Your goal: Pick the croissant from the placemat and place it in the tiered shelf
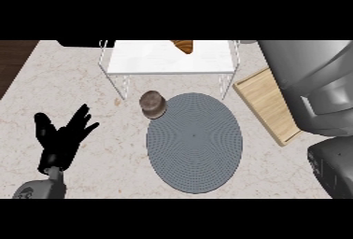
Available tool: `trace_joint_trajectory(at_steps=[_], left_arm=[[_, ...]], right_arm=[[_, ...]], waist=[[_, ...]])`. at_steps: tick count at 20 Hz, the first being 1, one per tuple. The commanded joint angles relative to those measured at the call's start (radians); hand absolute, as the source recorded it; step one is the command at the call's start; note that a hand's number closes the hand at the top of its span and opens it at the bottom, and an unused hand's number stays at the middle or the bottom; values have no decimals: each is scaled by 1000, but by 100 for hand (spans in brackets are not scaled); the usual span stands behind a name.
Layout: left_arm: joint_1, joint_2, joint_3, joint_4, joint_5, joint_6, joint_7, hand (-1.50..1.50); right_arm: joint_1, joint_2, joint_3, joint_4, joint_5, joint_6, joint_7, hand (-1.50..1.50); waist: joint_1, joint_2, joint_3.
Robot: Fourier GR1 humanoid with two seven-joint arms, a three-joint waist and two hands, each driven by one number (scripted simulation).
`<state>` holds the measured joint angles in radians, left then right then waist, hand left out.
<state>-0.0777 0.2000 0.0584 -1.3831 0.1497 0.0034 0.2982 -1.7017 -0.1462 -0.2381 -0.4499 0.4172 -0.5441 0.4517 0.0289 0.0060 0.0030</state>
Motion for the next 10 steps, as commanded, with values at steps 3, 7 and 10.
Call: trace_joint_trajectory(at_steps=[3,7,10], left_arm=[[39,0,5,20,-4,-7,-7,0],[32,-17,-8,14,-18,14,10,0],[55,20,36,34,19,-30,-8,0]], right_arm=[[8,-83,-1,-4,46,-116,38,-150],[50,-122,-13,-27,63,-205,74,-150],[111,-176,-33,-122,28,-163,105,-150]], waist=[[-14,-3,-4],[-24,-6,-3],[-45,-14,-3]])
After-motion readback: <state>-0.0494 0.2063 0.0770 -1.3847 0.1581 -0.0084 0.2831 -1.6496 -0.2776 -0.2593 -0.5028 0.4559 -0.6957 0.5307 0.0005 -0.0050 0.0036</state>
